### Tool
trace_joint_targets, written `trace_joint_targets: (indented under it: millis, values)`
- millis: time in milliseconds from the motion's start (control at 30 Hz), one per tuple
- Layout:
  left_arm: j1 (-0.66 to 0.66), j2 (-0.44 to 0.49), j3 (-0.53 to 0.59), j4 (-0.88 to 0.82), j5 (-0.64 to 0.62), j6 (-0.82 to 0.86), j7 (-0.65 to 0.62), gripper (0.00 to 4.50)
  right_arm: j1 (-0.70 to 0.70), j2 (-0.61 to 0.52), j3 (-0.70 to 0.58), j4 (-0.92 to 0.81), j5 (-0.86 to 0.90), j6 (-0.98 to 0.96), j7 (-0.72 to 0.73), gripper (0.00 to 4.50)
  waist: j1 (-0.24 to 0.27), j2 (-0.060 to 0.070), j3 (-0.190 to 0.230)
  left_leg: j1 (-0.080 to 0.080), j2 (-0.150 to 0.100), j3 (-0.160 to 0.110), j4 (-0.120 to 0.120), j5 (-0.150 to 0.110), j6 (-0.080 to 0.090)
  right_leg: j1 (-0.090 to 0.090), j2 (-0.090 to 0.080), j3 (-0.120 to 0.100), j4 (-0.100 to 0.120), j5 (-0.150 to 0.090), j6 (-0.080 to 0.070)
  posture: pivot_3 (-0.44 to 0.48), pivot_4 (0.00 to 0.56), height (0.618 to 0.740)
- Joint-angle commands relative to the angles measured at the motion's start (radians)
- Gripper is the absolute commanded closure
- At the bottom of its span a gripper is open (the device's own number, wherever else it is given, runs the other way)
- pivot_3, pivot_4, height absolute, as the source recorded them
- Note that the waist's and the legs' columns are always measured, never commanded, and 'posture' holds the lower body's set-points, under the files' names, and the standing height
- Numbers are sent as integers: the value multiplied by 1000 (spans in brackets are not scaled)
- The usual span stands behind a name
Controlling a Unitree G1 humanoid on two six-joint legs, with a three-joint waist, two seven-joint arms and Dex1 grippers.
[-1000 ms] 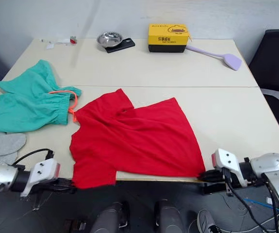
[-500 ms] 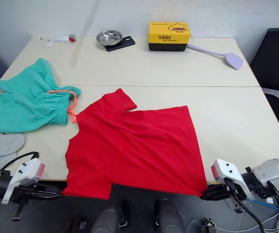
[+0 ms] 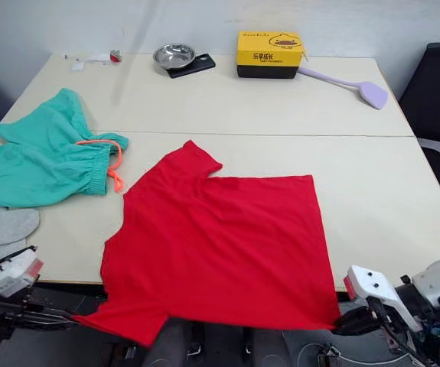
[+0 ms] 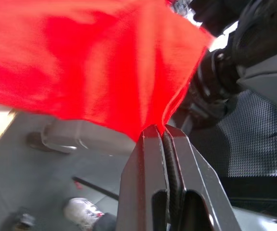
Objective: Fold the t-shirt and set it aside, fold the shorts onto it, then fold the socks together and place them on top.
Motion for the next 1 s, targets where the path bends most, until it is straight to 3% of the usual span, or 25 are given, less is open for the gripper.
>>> trace_joint_targets:
  millis: [33,333,600,1000]
  values:
    - [42,23,50,-8,-13,19,-84,4486,35,-20,-60,-49,26,9,50,4500,0,0,0,0,0,0,0,0,0,0,0,0,0,0,0,0,150,740]
    - [28,6,15,25,-35,5,-49,4486,-6,3,-29,-58,25,29,10,4500,-1,0,0,0,0,0,1,0,0,0,0,0,1,0,0,0,150,740]
    - [-145,-47,-42,84,-32,-9,82,4486,-95,23,-42,-30,81,115,-16,4500,-1,-1,0,1,0,0,3,1,1,0,0,0,4,0,0,0,150,740]
    - [-387,-34,-172,249,-16,57,177,4486,-303,56,54,49,70,199,-77,4500,-2,-2,0,1,0,1,3,2,0,-1,0,1,8,0,0,0,150,740]
